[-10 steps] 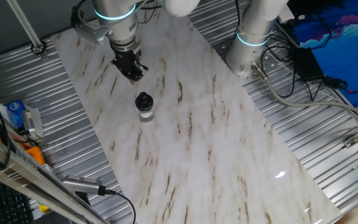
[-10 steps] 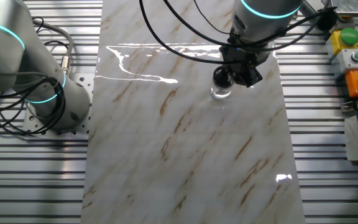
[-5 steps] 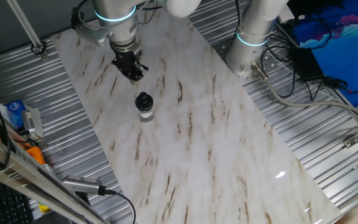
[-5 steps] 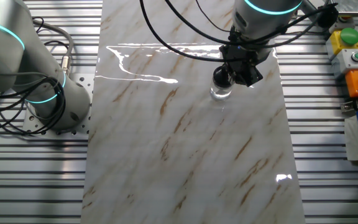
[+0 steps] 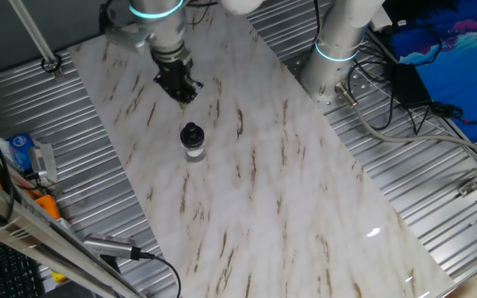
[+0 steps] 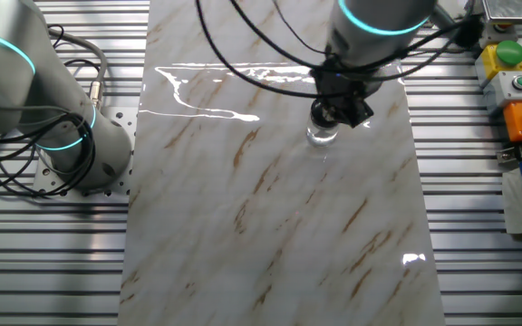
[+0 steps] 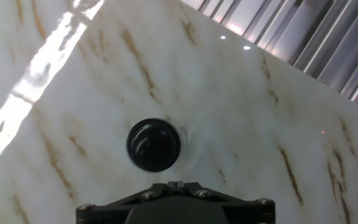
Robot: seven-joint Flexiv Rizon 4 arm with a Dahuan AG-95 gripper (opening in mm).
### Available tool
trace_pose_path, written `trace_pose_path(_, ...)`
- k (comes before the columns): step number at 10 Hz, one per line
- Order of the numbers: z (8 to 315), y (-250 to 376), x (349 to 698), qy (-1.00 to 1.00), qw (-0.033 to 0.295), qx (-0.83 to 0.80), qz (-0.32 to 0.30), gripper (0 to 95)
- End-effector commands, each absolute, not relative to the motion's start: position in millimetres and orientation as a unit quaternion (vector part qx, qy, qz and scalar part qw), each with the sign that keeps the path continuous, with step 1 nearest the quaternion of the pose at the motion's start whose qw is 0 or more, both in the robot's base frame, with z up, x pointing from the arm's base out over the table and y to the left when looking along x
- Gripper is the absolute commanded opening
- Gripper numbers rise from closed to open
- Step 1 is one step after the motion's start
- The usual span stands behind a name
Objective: Unscrew the lid from the jar
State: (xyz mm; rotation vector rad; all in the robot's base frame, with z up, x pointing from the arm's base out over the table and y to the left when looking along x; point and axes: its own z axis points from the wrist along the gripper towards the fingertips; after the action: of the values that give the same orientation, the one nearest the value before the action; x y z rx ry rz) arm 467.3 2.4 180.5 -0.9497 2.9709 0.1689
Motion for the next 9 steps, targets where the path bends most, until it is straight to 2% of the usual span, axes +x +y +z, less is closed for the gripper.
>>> trace_pose_path(1, 184.3, 5.4, 461.0, 0.948, 0.005, -0.313, 0.057, 0.0)
trace_pose_path(2, 185.2, 8.8, 459.8, 0.947, 0.004, -0.317, 0.059, 19.0)
trace_pose_path(6, 194.7, 42.8, 462.4, 0.946, -0.007, -0.322, 0.034, 19.0)
trace_pose_path(7, 199.6, 54.6, 466.2, 0.942, -0.009, -0.335, 0.014, 38.0)
trace_pose_path(8, 200.9, 59.0, 467.7, 0.939, -0.009, -0.343, 0.004, 38.0)
trace_pose_path(9, 201.4, 67.9, 470.5, 0.933, -0.006, -0.359, -0.011, 76.0)
